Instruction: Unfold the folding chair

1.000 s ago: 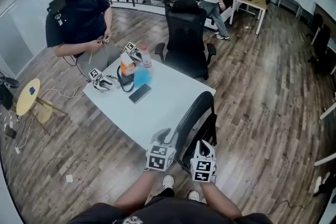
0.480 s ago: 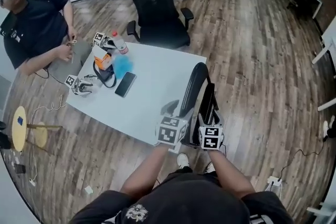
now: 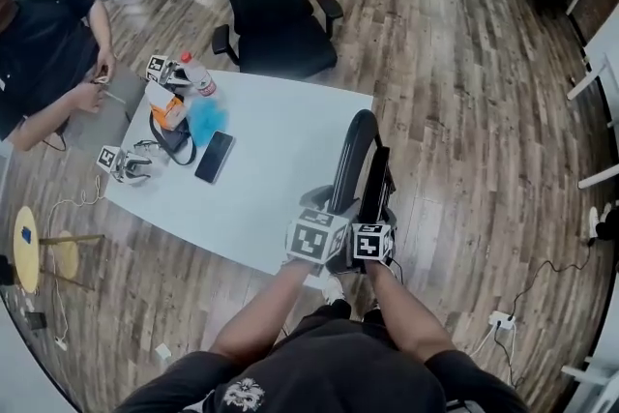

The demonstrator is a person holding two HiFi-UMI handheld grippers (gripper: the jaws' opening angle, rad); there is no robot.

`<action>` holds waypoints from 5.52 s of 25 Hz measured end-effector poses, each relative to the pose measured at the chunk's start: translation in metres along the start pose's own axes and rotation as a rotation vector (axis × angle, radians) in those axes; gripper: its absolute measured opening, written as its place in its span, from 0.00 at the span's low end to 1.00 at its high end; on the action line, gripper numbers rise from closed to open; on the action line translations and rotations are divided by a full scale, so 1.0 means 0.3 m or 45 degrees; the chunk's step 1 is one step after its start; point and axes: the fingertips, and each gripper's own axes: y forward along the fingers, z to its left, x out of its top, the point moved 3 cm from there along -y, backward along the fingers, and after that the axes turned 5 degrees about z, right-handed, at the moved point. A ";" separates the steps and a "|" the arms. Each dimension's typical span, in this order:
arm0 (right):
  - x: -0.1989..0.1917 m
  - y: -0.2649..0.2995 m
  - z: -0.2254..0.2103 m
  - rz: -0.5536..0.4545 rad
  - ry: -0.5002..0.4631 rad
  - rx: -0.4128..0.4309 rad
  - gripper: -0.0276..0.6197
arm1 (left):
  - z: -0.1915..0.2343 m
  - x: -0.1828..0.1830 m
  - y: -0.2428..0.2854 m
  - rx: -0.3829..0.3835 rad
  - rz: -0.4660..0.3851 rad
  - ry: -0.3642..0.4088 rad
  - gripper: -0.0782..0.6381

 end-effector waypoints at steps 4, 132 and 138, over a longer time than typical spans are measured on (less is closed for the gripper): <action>-0.053 0.066 -0.013 0.137 0.016 -0.040 0.57 | -0.007 -0.011 0.020 -0.066 0.050 -0.046 0.43; -1.135 -0.476 -1.842 -0.572 0.339 0.311 0.17 | -1.030 -0.387 0.406 0.247 -0.388 -0.063 0.12; -0.947 -1.030 -1.380 -0.722 0.088 0.148 0.07 | -1.272 -0.476 0.160 0.162 -0.530 0.001 0.12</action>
